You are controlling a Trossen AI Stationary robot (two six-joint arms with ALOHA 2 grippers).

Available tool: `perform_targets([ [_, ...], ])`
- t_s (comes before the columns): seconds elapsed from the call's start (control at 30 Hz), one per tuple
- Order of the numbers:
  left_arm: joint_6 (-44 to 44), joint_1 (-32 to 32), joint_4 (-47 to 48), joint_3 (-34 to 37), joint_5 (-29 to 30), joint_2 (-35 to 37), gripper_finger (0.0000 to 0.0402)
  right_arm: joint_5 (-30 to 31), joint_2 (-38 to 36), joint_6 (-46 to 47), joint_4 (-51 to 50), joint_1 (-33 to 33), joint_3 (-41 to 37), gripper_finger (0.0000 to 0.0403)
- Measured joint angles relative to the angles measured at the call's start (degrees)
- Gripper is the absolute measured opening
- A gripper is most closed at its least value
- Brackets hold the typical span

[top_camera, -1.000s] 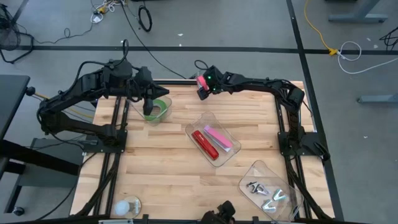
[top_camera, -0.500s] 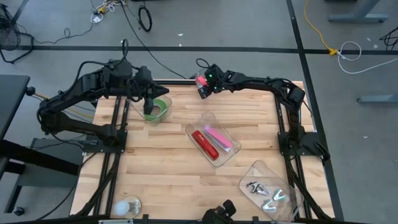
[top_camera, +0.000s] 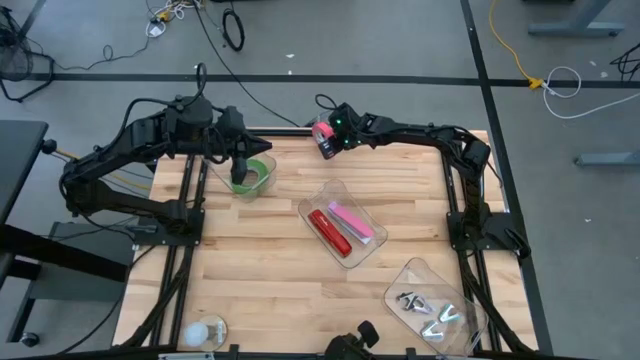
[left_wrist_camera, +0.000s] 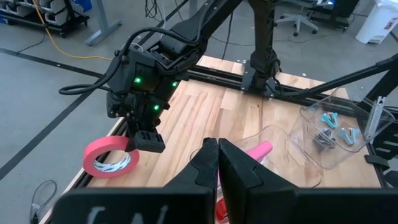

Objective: Pick and place Stapler, Stapler remover, tape
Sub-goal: Put the pink tape into the top transparent bin

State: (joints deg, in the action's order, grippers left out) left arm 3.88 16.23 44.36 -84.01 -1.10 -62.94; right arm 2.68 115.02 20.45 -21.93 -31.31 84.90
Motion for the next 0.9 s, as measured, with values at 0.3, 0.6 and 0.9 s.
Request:
perform_targets([
  [0.3,0.00,0.00,0.00,0.00,0.00,0.00,0.0016,-0.20,-0.04,-1.48,1.16,0.00,0.00,0.0096],
  [0.6,0.00,0.00,0.00,0.00,0.00,0.00,0.0016,-1.53,-5.40,-4.56,3.84,0.02,-0.02,0.0093],
  [0.9,0.00,0.00,-0.54,0.00,-0.02,0.00,0.0016,-9.14,-15.17,-7.83,5.83,0.38,-0.02,0.0092],
])
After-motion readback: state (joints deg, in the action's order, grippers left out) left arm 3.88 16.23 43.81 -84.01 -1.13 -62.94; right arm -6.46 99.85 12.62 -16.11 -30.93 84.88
